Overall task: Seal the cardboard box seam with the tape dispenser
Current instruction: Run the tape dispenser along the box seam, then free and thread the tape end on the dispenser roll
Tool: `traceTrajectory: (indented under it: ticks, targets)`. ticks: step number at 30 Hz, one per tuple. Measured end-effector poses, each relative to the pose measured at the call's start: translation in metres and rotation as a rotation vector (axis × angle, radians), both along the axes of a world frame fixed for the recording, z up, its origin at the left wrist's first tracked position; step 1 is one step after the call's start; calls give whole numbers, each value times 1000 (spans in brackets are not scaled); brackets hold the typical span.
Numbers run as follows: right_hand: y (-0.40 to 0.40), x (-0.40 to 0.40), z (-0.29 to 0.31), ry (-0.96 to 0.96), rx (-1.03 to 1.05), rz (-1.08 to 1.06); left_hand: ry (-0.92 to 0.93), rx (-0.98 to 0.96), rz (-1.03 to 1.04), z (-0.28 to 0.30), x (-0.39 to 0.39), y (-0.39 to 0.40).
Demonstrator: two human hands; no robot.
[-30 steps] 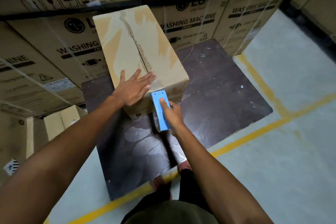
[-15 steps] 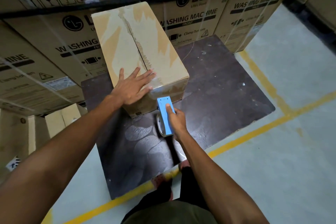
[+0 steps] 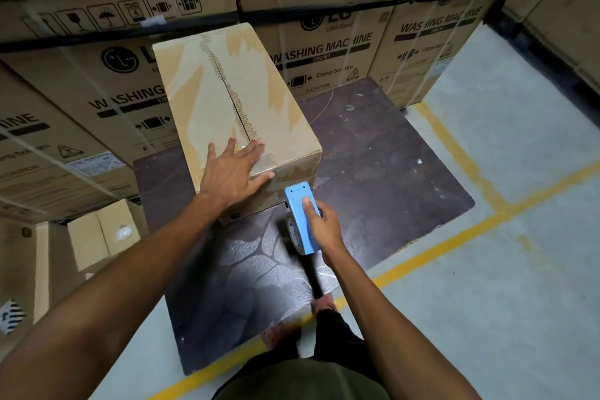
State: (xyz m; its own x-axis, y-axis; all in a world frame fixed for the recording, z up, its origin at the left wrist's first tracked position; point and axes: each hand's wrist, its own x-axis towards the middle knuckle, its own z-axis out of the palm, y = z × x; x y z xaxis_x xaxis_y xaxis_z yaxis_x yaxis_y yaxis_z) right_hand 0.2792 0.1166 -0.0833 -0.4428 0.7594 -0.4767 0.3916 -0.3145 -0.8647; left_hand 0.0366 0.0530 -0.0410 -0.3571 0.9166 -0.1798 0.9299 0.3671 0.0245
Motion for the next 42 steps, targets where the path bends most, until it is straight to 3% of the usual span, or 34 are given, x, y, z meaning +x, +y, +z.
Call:
traceTrajectory:
  ticks: [12,18,25,30,37,42]
  targets:
    - [24,5,18,79,-144,45,69,-9,32,-7,4,3]
    - [45,-3,36,194,-100,-46,-120,51,62,12,0,1]
    - [84,-32,92,416,-141,128,-341,380,181,59,-4,-1]
    - [108,-65,125,467,-168,223,-416,615,126,99,-15,8]
    - [114,-91,152,695,-546,360,-335,785,75,145,-18,28]
    - [114,-109,148,673,-619,381,-386,850,158,150,-22,35]
